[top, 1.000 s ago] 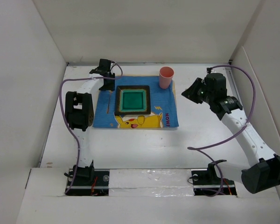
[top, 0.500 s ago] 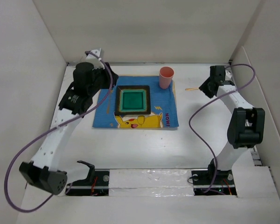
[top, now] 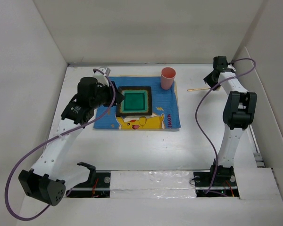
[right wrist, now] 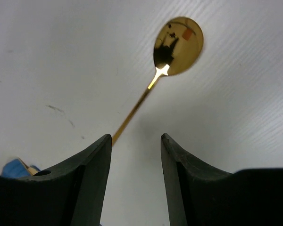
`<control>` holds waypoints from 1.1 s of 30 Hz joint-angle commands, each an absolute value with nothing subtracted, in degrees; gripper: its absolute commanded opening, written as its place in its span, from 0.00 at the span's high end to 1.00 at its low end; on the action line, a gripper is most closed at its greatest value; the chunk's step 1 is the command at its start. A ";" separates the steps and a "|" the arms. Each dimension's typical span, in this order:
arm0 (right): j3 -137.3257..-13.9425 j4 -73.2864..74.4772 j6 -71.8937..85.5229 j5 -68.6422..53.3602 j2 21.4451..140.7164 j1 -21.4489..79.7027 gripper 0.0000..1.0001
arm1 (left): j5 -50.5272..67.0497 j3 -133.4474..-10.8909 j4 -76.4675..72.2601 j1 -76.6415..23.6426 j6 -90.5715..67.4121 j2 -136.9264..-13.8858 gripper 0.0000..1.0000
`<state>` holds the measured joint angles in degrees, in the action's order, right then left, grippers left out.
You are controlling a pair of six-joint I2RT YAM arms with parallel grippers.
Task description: Set the dinner table for one person
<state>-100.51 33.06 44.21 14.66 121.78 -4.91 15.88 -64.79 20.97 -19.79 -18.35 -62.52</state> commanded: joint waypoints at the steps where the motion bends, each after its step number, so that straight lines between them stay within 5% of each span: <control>1: -106.43 37.17 47.46 17.58 124.71 -5.27 0.49 | 17.58 -65.74 20.73 -19.78 -16.88 -60.03 0.68; 18: -118.03 44.99 49.83 18.19 135.61 -5.10 0.51 | 16.62 -69.26 22.94 -20.30 -13.01 -62.14 0.68; 33: -132.27 56.42 48.35 18.01 143.70 -3.79 0.67 | 14.07 -70.67 25.84 -21.01 -12.56 -59.24 0.68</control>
